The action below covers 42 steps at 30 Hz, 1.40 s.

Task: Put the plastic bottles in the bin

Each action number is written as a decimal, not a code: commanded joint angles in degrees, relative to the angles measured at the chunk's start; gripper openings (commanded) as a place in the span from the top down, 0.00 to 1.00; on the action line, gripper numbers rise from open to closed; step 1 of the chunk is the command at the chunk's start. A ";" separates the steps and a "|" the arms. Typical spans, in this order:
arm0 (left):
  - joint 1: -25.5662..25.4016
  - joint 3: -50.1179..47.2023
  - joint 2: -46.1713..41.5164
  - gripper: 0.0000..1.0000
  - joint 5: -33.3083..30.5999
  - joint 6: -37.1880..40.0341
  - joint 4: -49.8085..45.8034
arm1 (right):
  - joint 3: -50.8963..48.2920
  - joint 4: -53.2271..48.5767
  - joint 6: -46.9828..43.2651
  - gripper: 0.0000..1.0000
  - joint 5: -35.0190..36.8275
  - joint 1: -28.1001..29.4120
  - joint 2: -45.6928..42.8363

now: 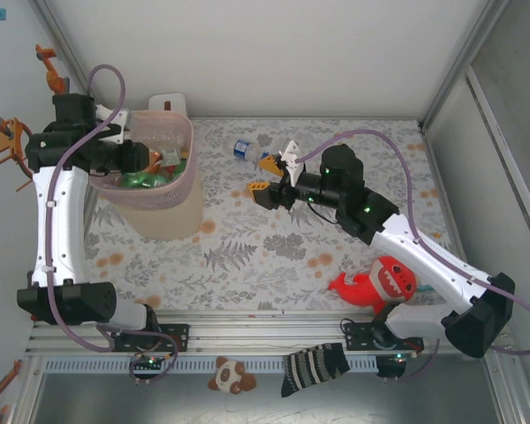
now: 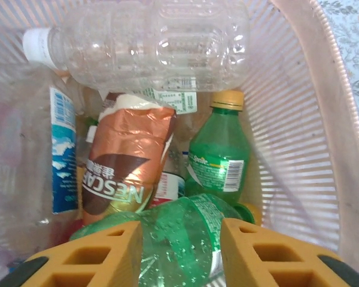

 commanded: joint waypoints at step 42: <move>0.26 -13.57 -18.94 0.52 10.62 -8.51 13.43 | 34.42 -8.97 -38.53 0.42 -0.23 -20.78 55.77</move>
